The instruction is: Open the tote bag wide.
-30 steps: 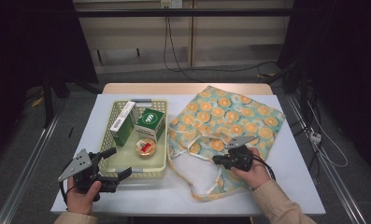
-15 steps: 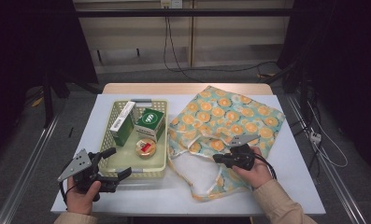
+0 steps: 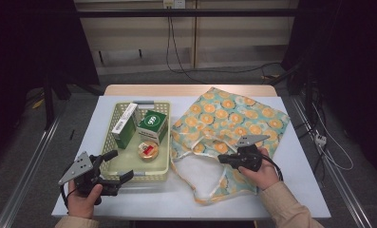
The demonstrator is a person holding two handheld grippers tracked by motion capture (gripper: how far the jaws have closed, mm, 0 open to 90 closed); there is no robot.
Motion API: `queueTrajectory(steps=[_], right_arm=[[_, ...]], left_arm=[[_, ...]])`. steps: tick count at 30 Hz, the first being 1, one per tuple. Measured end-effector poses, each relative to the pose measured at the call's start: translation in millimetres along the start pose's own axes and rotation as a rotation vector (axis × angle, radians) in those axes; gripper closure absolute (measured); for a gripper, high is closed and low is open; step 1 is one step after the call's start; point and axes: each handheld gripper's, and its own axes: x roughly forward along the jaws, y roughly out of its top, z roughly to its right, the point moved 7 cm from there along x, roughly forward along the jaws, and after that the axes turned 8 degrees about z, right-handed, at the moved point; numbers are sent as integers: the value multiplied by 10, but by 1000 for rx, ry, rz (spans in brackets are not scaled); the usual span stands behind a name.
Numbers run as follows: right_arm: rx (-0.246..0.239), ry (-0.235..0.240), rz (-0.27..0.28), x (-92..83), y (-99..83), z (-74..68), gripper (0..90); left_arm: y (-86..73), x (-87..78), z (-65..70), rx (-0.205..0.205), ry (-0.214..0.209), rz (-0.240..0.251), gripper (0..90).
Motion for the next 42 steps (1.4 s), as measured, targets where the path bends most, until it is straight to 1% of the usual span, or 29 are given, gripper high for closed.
queueTrajectory(steps=[3, 6, 8, 10, 13, 17, 21, 23, 27, 29, 30, 33, 34, 36, 40, 42], right_arm=[[7, 0, 12, -14, 22, 15, 900], [-4, -18, -1, -20, 15, 37, 900], [-1, -20, 13, -23, 31, 60, 900], [-2, -41, 14, -28, 54, 115, 900], [12, -68, 21, -46, 98, 228, 900], [29, -117, 23, -78, 150, 416, 900], [38, -168, 40, -130, 216, 607, 900], [53, -187, 36, -147, 223, 709, 900], [57, -238, 29, -174, 222, 898, 900], [83, -247, 38, -178, 209, 964, 900], [86, -251, 39, -174, 194, 993, 900], [95, -258, 23, -138, 132, 1040, 900], [100, -252, 18, -119, 113, 1039, 900], [92, -246, 4, -76, 77, 1025, 900], [63, -225, -31, 13, 11, 950, 900], [57, -227, -46, 40, -23, 933, 900]], left_arm=[[-3, 0, -2, 4, 0, -3, 46], [-4, 0, -3, 4, 0, -4, 46], [-8, 1, -4, 3, -1, -5, 45], [-11, 4, -2, 0, 1, -6, 45], [-10, 4, -1, 4, 1, -7, 46], [-13, 6, -2, 5, 0, -8, 45], [-10, 3, -3, 5, 0, -7, 46], [-13, 5, -3, 3, 0, -7, 45], [-17, 3, -7, 4, -1, -8, 46], [-17, 3, -9, 0, 0, -7, 46], [-21, 0, -15, 4, 1, -10, 46], [-25, 1, -19, 3, 1, -11, 46], [-26, 2, -17, 0, 1, -9, 46], [-24, 3, -18, 7, 0, -12, 46], [-26, 4, -14, 4, 0, -12, 46], [-26, 5, -13, 4, -1, -11, 45]])
